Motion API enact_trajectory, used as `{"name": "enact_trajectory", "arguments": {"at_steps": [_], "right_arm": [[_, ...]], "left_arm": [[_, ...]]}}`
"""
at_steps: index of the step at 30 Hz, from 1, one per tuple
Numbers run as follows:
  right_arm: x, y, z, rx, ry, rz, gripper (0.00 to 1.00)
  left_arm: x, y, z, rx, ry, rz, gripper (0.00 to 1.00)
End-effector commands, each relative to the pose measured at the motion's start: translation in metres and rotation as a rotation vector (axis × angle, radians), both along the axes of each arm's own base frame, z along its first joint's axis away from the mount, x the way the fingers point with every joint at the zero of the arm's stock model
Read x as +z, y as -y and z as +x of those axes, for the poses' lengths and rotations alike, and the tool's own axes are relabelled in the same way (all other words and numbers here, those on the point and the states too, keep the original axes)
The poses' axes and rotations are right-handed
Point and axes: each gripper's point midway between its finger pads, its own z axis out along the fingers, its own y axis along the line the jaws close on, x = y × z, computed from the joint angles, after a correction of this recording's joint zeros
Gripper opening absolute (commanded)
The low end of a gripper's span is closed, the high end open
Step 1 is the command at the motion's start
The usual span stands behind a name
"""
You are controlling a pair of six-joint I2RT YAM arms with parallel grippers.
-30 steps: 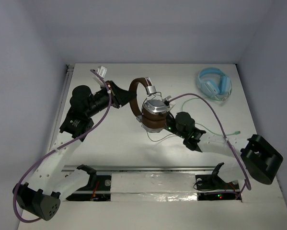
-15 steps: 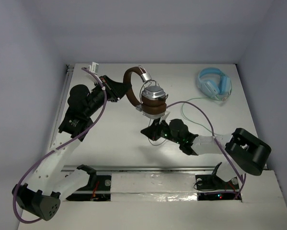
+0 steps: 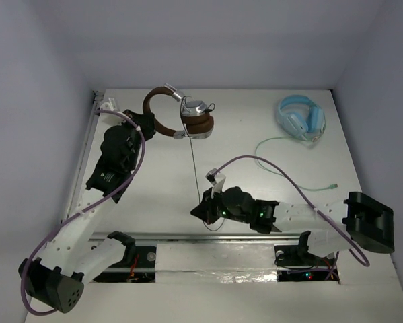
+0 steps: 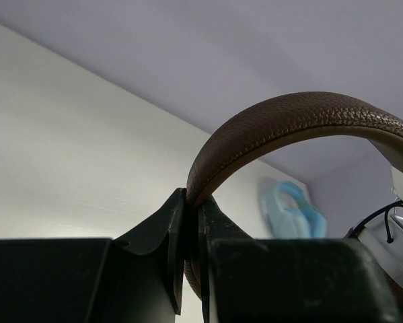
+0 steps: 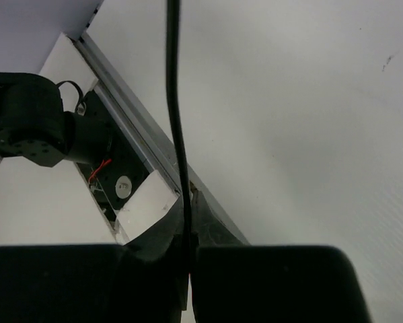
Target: Wrap the headphones
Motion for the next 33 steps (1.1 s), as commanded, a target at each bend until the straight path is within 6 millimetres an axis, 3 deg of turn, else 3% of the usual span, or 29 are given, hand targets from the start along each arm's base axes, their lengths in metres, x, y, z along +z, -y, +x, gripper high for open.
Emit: {"name": "enact_trajectory", "arguments": {"at_steps": [1,2,3,4,6,8,9,10,11,20,23,24,26,27,29,33], "right_arm": [[0.007,0.001,-0.014,0.005,-0.011,-0.091,0.0],[0.001,0.007,-0.02,0.015,-0.019,-0.156,0.0],[0.007,0.006,-0.023,0.027,-0.007,-0.167,0.0],[0.027,-0.001,-0.026,0.041,0.006,-0.144,0.0],[0.031,0.005,-0.038,0.095,-0.003,-0.2,0.0],[0.056,0.006,-0.044,0.132,0.006,-0.191,0.0],[0.07,0.007,-0.046,0.154,0.022,-0.193,0.0],[0.071,0.008,-0.047,0.167,0.033,-0.193,0.0],[0.082,0.009,-0.047,0.177,0.039,-0.205,0.0],[0.118,0.041,-0.011,0.044,0.222,-0.35,0.0],[0.12,0.056,0.006,-0.022,0.26,-0.42,0.0],[0.119,0.06,0.013,-0.049,0.266,-0.439,0.0],[0.121,0.067,0.019,-0.061,0.284,-0.472,0.0],[0.123,0.07,0.023,-0.062,0.297,-0.483,0.0],[0.128,0.075,0.028,-0.08,0.313,-0.496,0.0],[0.133,0.098,0.055,-0.194,0.343,-0.556,0.0]], "left_arm": [[0.016,-0.036,0.001,0.191,0.072,-0.028,0.0],[0.01,-0.04,0.003,0.212,0.06,-0.014,0.0],[-0.001,-0.038,0.003,0.216,0.039,-0.003,0.0],[-0.009,-0.04,0.004,0.226,0.019,0.01,0.0],[-0.028,-0.039,0.003,0.253,-0.02,0.048,0.0],[-0.043,-0.033,-0.003,0.279,-0.057,0.094,0.0],[-0.054,-0.014,-0.009,0.239,-0.081,0.138,0.0],[-0.059,-0.009,-0.012,0.245,-0.096,0.17,0.0],[-0.065,-0.014,-0.016,0.303,-0.113,0.207,0.0],[-0.138,0.014,-0.053,0.19,-0.283,0.438,0.0],[-0.14,0.026,-0.069,0.088,-0.322,0.479,0.0],[-0.128,0.032,-0.072,0.056,-0.314,0.468,0.0],[-0.126,0.039,-0.084,-0.049,-0.344,0.525,0.0],[-0.111,0.044,-0.087,-0.077,-0.338,0.521,0.0],[-0.116,0.055,-0.097,-0.205,-0.368,0.597,0.0],[-0.107,0.061,-0.106,-0.317,-0.38,0.695,0.0]]}}
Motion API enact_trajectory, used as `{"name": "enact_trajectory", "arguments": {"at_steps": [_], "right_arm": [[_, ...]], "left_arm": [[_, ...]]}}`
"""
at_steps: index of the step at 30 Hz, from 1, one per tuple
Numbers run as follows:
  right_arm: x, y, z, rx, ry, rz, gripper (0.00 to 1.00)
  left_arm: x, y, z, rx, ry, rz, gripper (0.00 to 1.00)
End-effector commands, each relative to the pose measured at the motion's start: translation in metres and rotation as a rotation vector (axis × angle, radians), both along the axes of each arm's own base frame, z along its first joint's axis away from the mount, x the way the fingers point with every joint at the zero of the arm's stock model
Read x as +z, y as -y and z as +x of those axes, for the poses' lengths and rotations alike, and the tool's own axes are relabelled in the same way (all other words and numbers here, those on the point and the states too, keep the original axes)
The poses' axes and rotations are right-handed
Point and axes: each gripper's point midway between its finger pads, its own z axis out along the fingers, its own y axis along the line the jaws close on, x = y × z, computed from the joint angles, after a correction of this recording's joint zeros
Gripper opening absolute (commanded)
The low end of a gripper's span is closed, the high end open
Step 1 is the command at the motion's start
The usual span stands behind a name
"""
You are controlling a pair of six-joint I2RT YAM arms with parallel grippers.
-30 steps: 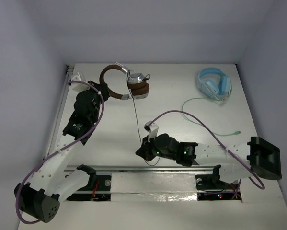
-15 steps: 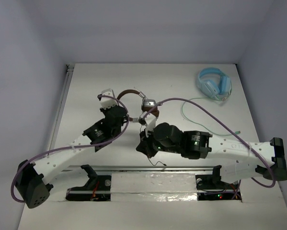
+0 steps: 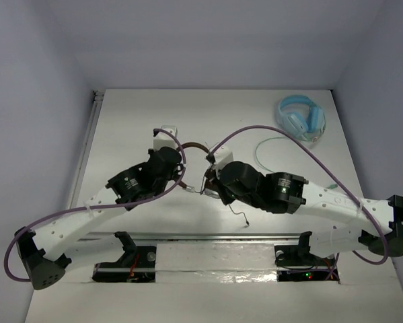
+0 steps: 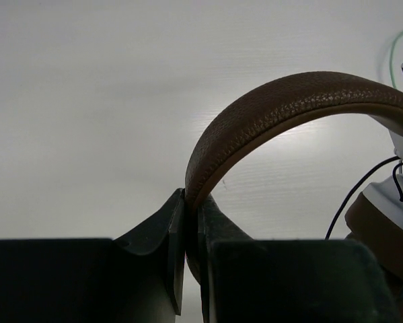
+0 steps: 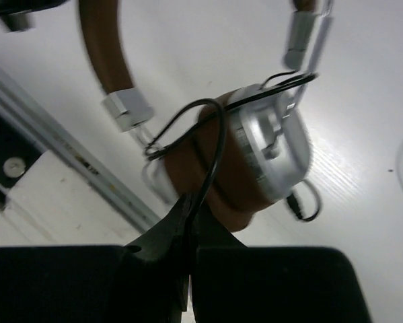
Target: Wrap the headphones
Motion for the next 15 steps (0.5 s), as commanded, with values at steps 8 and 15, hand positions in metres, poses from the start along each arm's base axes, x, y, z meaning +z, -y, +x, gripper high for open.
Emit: {"name": "enact_trajectory", "arguments": {"at_steps": [8,15], "right_arm": [[0.04,0.052,0.05,-0.246,0.188,-0.054,0.0],[0.034,0.059,0.06,-0.274,0.215,-0.097,0.0]], "left_arm": [[0.002,0.001,-0.013,-0.177,-0.048,0.154,0.0],[0.0,0.018,-0.02,-0.294,-0.046,0.119,0.0]]}}
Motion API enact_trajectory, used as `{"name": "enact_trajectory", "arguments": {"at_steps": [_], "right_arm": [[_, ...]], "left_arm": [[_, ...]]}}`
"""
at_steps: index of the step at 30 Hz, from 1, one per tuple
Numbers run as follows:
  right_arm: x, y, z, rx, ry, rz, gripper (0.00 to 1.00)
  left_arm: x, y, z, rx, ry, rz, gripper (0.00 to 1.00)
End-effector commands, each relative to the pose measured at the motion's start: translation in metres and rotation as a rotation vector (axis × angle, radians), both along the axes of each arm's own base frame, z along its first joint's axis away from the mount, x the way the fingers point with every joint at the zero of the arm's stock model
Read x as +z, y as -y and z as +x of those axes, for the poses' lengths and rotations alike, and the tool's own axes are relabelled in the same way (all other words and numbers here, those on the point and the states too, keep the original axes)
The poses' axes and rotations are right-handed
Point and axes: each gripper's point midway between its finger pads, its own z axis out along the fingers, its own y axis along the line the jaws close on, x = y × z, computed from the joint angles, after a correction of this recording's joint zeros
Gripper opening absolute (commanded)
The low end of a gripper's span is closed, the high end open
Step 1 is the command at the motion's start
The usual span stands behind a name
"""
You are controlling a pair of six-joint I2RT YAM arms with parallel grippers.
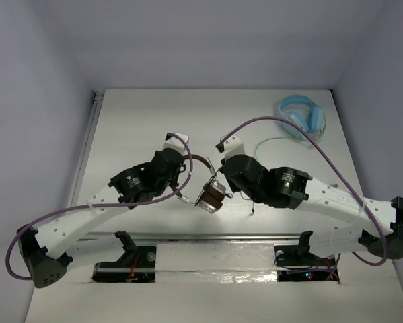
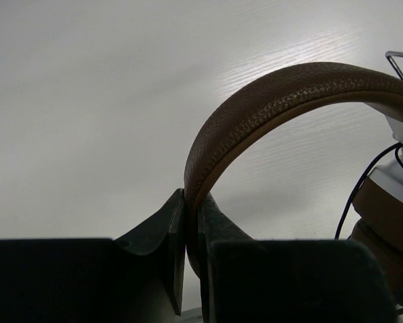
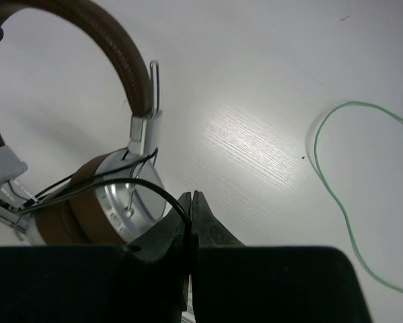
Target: Wrap the headphones
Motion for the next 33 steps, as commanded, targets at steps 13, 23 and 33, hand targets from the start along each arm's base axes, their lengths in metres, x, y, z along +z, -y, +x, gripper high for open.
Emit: {"name": "enact_trajectory", "arguments": {"at_steps": [13,23,33], "right_arm": [[0.014,0.026,0.043,-0.231,0.095,0.3,0.0],[0.017,0.012,0.044,-0.137,0.107,0.599,0.14],[0.003,0.002,0.042,-0.08,0.113,0.764,0.28]], "left_arm": [[0.07,0.03,-0.003,-0.284,0.065,-0.381,0.0],[0.104,0.057,-0.019,-0.448,0.051,-0.603,0.0],[0.138,0.067,-0.023,-0.516,0.071,-0.736,0.0]]}}
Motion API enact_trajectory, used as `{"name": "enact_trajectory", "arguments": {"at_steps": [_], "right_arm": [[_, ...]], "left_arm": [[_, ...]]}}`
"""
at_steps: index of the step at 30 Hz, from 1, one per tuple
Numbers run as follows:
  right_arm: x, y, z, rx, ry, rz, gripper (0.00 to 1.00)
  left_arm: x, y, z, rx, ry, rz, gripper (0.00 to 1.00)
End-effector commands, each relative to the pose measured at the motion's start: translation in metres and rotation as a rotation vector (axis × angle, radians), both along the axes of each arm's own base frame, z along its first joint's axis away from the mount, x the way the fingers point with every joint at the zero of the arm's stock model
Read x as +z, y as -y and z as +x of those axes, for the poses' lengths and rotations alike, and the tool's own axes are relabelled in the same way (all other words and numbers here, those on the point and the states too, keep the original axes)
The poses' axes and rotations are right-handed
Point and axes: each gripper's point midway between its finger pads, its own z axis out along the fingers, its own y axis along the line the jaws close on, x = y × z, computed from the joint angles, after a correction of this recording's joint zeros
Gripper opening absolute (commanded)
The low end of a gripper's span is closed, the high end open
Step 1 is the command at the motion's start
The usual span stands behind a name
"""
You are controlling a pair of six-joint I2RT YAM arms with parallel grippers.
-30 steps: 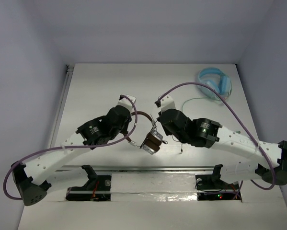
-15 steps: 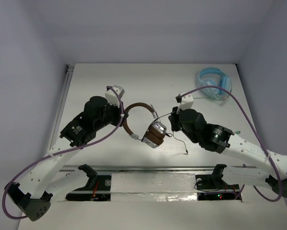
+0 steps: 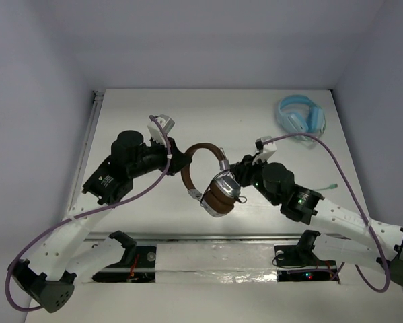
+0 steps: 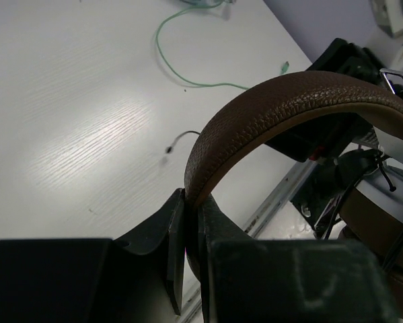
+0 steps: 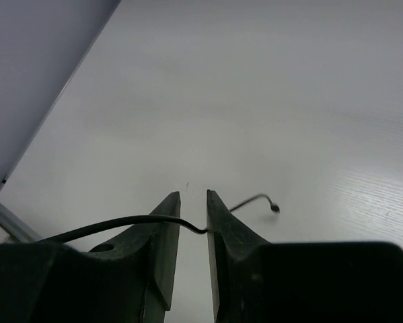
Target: Wrap the headphones
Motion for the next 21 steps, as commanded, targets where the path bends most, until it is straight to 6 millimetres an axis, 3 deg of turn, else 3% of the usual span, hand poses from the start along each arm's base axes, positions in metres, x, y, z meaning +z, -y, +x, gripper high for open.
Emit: {"name": "enact_trajectory", "arguments": {"at_steps": [1,3,13,21], "right_arm": [[0.019,-0.011,0.002,0.028,0.057,0.147,0.28],[0.021,-0.014,0.001,0.044,0.076,0.173,0.28],[-0.009,-0.028,0.008,0.055,0.046,0.161,0.3],[-0.009,-0.033,0.009,0.047,0.035,0.223,0.3]], "left_arm": [[0.055,0.01,-0.007,-0.061,0.094,-0.159,0.0],[0.059,0.009,-0.006,-0.054,0.096,-0.172,0.0],[0.084,0.009,-0.003,-0.057,0.122,-0.248,0.0],[0.102,0.007,0.0,-0.031,0.128,-0.306,0.0]]}}
